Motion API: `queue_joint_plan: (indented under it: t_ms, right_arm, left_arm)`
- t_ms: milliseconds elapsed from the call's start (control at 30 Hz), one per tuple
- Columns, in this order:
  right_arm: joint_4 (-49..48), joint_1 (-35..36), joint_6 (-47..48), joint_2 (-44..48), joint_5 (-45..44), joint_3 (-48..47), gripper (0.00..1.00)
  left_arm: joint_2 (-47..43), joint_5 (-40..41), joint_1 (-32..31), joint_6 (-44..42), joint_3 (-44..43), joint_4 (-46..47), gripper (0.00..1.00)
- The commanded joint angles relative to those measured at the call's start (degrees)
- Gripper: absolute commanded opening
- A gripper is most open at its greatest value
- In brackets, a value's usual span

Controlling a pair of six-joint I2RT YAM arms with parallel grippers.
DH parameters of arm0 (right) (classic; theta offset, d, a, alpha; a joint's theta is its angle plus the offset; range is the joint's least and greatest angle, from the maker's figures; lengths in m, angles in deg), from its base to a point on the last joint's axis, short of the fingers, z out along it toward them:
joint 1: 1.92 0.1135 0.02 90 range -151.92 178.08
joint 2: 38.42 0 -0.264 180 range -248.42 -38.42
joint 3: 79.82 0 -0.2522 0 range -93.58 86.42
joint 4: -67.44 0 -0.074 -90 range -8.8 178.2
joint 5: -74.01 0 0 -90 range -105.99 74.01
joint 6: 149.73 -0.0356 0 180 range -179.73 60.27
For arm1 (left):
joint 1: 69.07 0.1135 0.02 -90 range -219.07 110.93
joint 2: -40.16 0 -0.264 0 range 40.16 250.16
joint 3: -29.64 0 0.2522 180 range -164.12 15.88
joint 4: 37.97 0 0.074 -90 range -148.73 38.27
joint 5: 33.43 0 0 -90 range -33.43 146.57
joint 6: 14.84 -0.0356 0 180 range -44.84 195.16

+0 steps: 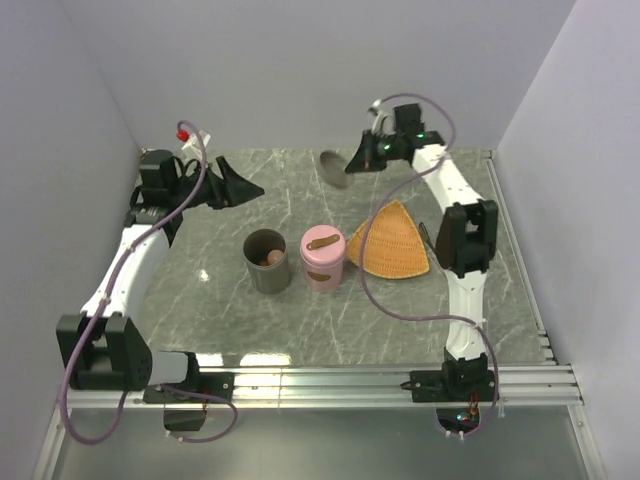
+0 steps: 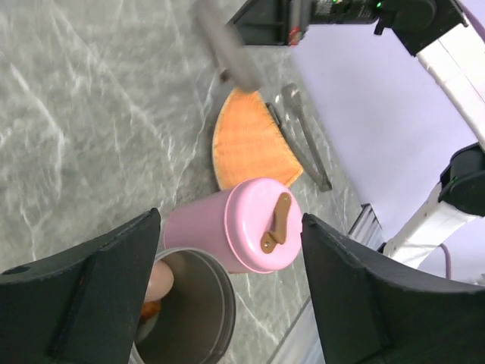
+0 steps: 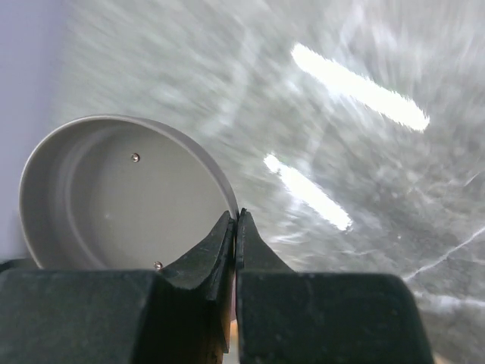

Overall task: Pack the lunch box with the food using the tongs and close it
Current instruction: Pick up the box lid from the center of the board.

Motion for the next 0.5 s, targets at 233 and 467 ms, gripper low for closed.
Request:
queue_joint_plan:
  t_ms: [233,467]
  right_arm:
    - [-55.10,-7.20,-50.04,22.20,34.89,19.65,0.00]
    - [-109.23,-1.93,-84.40,25.73,35.00,31.17,0.00]
  left_arm:
    - [-18.14,-10.47,1.41,-5.25,8.91,31.66,0.84]
    - [-12.09,-17.16,-2.89,11.84,1.62,37.02,0.81]
